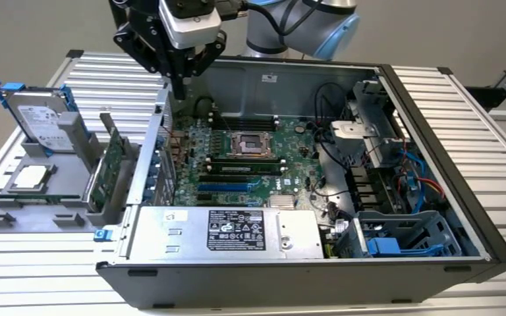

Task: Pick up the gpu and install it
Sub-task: 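Reach for the gpu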

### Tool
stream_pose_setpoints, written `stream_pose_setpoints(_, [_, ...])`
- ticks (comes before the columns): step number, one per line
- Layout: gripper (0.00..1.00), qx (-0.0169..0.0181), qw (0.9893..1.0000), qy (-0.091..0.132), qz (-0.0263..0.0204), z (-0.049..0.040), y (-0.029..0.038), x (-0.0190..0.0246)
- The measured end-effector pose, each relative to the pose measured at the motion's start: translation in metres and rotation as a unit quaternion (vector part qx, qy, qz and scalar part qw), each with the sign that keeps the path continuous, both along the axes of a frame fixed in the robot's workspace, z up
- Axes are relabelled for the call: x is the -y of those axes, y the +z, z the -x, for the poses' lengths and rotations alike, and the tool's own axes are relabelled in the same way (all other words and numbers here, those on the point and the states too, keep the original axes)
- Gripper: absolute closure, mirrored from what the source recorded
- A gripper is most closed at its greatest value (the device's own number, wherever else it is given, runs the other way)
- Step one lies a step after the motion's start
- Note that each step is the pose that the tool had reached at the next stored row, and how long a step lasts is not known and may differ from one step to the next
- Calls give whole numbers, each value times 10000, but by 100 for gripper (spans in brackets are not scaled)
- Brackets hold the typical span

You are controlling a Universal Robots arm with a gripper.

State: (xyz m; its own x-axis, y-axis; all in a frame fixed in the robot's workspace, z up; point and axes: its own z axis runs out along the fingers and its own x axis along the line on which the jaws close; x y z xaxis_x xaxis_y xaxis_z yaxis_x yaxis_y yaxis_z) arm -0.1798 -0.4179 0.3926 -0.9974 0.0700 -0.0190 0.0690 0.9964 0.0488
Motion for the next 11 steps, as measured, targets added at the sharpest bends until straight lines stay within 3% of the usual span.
stream_pose_setpoints(6, [100,0,10000,0,0,29,0,2])
stream_pose_setpoints(11, [100,0,10000,1,0,115,0,11])
